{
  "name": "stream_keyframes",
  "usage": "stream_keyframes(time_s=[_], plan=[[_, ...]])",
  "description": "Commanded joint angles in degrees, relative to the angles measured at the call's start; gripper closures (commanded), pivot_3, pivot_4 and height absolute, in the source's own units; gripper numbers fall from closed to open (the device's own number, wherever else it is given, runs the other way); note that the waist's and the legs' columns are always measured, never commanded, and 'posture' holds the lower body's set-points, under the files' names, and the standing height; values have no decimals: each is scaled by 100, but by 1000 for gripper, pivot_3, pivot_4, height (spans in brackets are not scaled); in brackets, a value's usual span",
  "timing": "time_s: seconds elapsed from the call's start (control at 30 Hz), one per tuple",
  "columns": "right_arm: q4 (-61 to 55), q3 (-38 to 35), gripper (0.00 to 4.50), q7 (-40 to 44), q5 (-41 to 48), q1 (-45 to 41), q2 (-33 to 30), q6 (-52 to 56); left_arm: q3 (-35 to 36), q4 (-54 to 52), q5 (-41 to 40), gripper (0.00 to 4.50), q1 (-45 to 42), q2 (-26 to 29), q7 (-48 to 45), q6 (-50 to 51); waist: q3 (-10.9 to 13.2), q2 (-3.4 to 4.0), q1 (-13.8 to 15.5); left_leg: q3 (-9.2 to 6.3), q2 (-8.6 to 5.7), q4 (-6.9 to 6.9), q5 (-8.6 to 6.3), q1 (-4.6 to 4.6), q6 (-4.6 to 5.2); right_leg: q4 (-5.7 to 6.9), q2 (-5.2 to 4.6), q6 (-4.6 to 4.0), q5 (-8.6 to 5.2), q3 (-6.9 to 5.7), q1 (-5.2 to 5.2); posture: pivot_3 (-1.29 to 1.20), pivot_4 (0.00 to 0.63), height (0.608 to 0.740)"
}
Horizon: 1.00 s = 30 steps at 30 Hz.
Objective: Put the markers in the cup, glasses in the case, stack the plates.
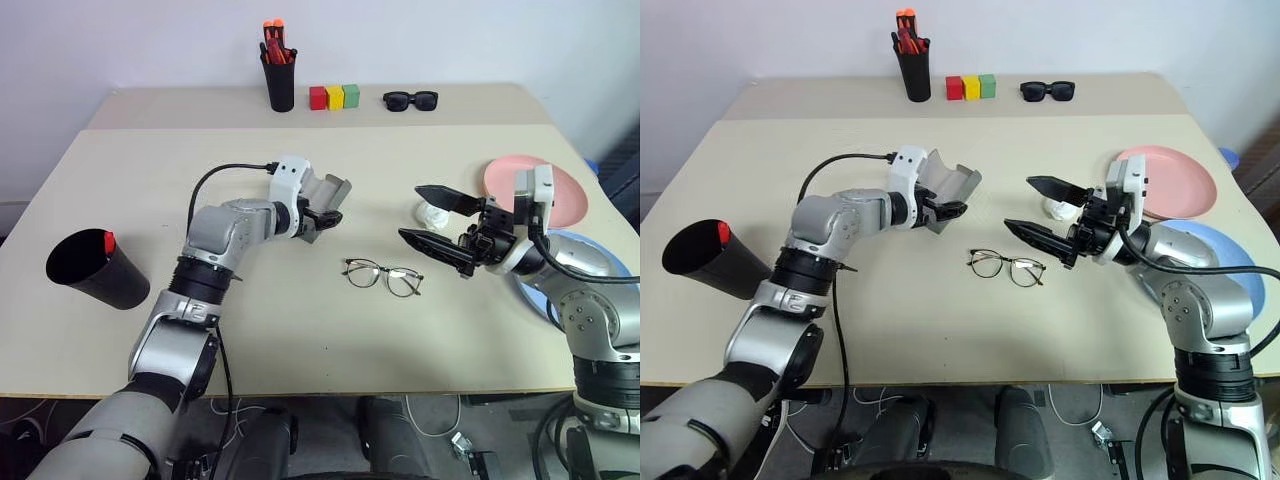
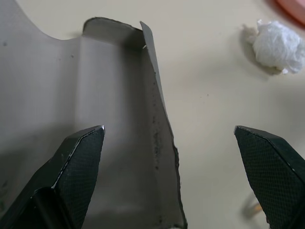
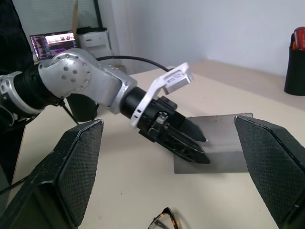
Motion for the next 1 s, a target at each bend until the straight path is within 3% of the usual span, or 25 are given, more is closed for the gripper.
stream_keyframes(time_s=[0.03,0.13,0.33,0.37,0.5,0.63,0.7,0.87,1.0], plan=[[-53,-251,1,51,-46,78,-153,-145,-95,43,201,27,-144,-116,-181,-122,0,0,-2,0,0,0,0,0,0,0,0,0,0,0,0,0,150,740],[-136,-284,1,21,-39,161,-175,-141,-83,149,288,893,-166,-266,-222,-49,0,0,-15,1,0,0,0,2,0,1,0,0,0,0,0,0,150,740],[-249,-285,1,-34,-44,248,-160,-121,4,185,474,4031,-161,-301,-308,-71,0,0,-9,1,0,0,0,3,0,2,0,1,0,0,0,0,150,740],[-261,-280,1,-36,-52,269,-160,-129,-3,166,498,4385,-163,-271,-355,-73,0,0,-7,1,0,0,0,2,0,2,-1,1,0,0,0,0,150,740],[-265,-283,1,-62,-64,269,-145,-126,-205,-103,735,4487,-44,141,-855,-481,0,0,-24,0,0,0,0,2,-1,1,0,1,0,0,0,0,150,740],[-269,-273,1,-64,-61,251,-135,-117,-529,-426,988,4487,167,943,-1852,-1162,1,1,-48,3,3,-6,0,7,-1,4,1,0,0,0,-3,0,150,740],[-244,-258,1,-58,-72,237,-128,-123,-475,-442,1015,4487,314,1232,-2388,-1957,1,2,-22,3,3,-6,0,5,-1,4,0,0,0,0,-3,0,150,740],[-188,-188,1,-29,-98,162,-105,-138,-336,-240,844,4487,551,1985,-4193,-3279,1,2,-3,1,2,-3,0,-2,-1,0,-1,0,1,0,-3,0,150,740],[-175,-174,1,-14,-97,136,-113,-126,-561,348,1266,4487,495,2238,-4747,-4128,1,2,-4,1,2,-2,0,0,0,0,-1,0,0,0,-1,0,150,740]])
